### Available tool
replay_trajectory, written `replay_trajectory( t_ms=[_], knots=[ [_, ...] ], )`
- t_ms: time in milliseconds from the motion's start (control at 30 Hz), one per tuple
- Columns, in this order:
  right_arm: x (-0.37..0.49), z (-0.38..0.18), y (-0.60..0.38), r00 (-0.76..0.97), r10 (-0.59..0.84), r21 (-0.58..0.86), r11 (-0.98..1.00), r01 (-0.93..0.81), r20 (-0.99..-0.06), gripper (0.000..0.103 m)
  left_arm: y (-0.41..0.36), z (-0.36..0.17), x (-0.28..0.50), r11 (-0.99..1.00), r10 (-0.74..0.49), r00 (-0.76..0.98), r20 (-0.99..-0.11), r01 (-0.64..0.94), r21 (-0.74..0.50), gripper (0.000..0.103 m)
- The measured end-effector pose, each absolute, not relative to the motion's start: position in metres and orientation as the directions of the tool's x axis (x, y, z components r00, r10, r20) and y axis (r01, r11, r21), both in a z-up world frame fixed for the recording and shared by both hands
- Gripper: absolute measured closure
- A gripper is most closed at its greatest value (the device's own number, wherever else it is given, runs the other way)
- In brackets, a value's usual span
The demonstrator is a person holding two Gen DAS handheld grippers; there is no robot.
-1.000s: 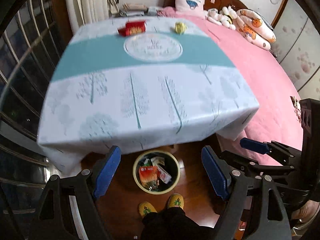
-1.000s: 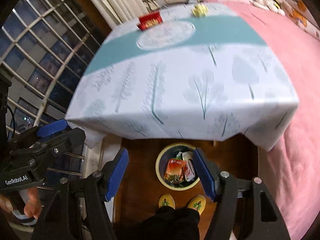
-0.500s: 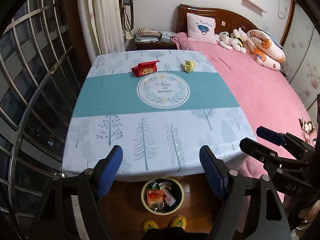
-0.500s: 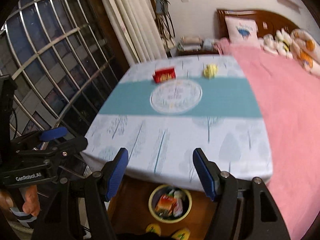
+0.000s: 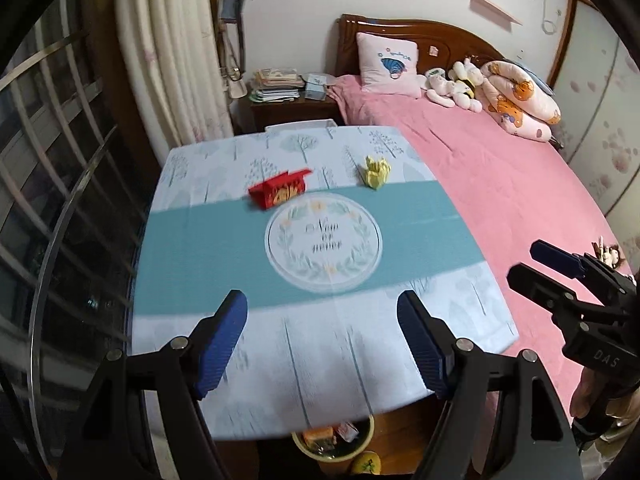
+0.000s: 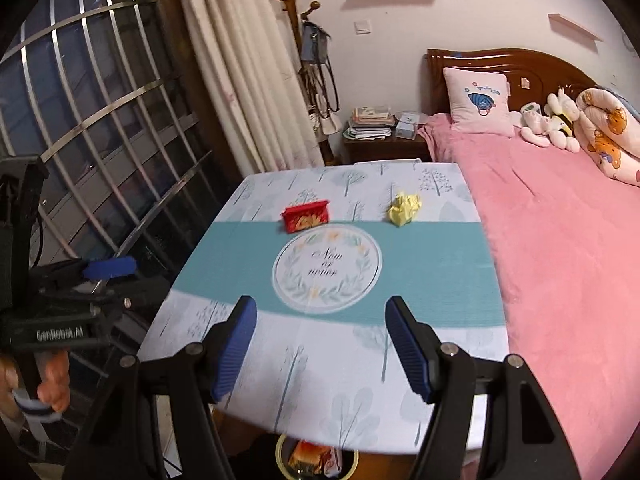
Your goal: Collect trash
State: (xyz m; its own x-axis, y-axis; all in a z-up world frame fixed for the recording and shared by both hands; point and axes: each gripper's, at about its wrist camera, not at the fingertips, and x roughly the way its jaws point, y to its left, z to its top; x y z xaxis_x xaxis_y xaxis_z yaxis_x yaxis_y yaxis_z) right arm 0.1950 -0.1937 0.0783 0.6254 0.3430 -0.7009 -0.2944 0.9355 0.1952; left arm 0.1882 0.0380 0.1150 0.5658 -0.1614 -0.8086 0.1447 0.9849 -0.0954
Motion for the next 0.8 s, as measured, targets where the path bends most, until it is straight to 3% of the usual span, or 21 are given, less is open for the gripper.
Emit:
replay_trajectory(
  t_ms=[400,800],
  knots=[
    [0.338,0.046,-0.178,0.583,0.219,0.246,0.969,-0.033,-0.782,0.036,0.068,0.071,0.398,0.915,-0.29,0.355,-0.889,0.375,-0.149,0.027],
    [0.447,-0.019,-0.195,0.508,0.198,0.33,0.926,0.183,-0.838,0.036,0.061,-0.054,0.539,0.854,-0.268,0.097,-0.959,0.485,-0.19,0.027]
  ],
)
